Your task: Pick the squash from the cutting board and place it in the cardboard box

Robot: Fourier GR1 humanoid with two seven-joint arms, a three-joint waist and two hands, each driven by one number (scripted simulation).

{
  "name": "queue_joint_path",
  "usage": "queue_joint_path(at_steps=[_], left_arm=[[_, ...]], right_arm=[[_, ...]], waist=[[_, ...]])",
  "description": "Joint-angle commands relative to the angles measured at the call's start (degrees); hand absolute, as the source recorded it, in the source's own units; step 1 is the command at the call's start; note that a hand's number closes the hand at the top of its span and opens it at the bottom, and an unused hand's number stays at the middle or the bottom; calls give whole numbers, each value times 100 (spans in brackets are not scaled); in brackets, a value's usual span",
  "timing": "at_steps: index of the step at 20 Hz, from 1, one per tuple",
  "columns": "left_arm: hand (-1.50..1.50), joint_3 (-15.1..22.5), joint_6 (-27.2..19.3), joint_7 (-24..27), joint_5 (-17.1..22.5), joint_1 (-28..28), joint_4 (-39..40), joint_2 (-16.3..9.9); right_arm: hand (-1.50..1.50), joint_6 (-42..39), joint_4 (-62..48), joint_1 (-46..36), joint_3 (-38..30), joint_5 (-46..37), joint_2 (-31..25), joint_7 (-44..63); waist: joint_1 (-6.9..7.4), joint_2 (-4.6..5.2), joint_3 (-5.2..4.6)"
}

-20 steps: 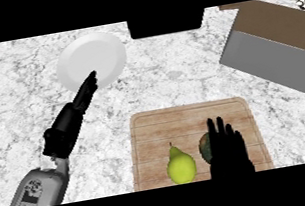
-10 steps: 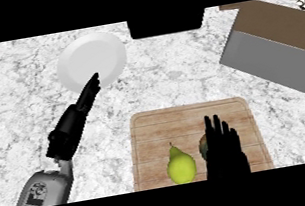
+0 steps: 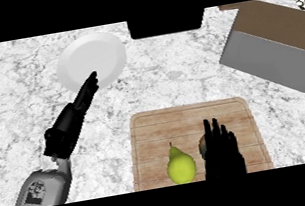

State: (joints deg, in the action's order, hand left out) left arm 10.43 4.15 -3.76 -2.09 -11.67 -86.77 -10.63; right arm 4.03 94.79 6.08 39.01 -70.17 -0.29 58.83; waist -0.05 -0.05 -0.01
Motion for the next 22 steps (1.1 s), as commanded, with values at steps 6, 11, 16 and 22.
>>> queue_joint_path(at_steps=[6,11,16,22], left_arm=[[0,-91,62,76,-244,-68,97,212],[0,-190,288,55,-248,248,-233,198],[0,-289,314,99,-346,158,-81,251],[0,-298,304,185,-385,163,-17,357]], right_arm=[[-150,251,-488,81,-223,-138,-82,175],[150,-373,-174,-143,-473,254,-135,-21],[150,284,-869,-156,-317,-224,-110,-302],[150,359,-1224,-630,-512,-625,-59,-362]], waist=[[-14,4,1],[0,1,1],[-1,3,1],[15,6,1]])
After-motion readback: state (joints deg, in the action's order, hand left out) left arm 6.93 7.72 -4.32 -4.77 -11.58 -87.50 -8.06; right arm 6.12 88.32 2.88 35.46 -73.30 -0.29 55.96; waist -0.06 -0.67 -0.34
